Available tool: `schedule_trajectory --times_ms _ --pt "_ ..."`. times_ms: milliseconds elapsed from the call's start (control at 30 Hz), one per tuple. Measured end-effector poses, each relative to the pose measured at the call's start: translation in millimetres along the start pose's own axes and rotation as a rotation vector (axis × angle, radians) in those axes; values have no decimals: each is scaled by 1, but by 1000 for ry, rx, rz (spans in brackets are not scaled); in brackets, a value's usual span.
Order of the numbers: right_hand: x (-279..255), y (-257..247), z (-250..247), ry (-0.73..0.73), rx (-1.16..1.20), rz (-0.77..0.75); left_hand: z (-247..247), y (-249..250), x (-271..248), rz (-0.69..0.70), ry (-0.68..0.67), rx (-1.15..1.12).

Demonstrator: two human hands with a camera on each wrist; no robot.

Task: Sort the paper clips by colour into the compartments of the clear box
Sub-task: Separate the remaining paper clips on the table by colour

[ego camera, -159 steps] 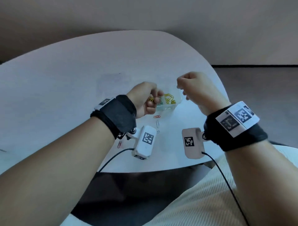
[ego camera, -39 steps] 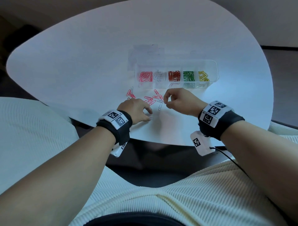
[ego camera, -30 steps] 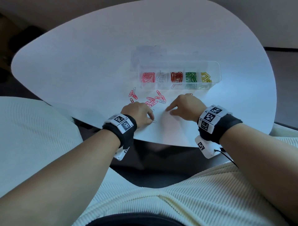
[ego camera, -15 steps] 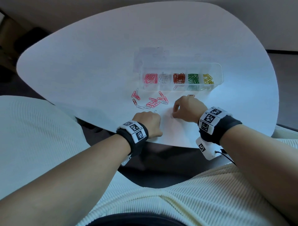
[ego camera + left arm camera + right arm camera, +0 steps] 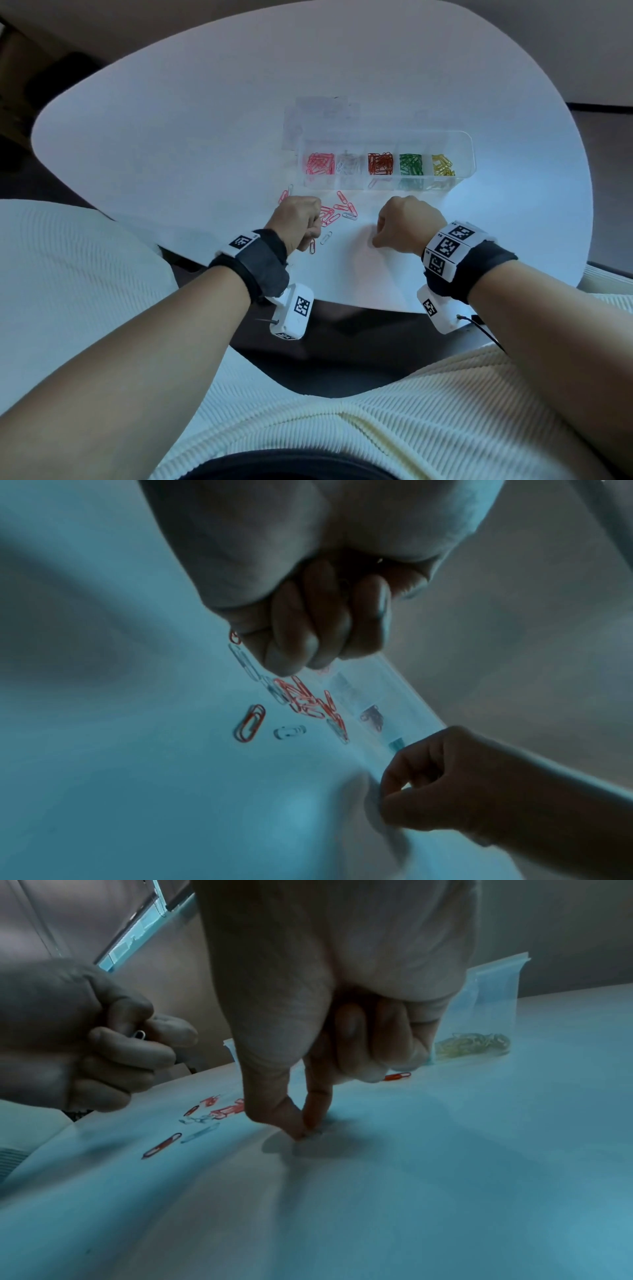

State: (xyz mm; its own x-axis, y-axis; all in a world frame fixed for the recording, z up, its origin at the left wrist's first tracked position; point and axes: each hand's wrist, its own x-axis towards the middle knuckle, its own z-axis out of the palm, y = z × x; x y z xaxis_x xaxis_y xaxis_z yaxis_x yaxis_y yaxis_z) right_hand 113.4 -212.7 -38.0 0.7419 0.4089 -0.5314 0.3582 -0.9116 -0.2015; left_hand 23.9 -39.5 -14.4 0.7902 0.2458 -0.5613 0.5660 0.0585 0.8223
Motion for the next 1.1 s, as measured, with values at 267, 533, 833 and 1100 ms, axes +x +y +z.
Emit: schedule_trajectory --times_ms 267,533,833,1100 --pt "-5 -3 5 -97 39 -26 0 -23 9 46 107 1011" --pt "-9 -7 -11 -160 927 -18 6 -24 11 60 107 1094" --pt "-4 -16 9 61 196 -166 13 -24 10 43 75 1154" --pt "-2 -12 10 99 97 -154 13 -26 8 37 34 1189"
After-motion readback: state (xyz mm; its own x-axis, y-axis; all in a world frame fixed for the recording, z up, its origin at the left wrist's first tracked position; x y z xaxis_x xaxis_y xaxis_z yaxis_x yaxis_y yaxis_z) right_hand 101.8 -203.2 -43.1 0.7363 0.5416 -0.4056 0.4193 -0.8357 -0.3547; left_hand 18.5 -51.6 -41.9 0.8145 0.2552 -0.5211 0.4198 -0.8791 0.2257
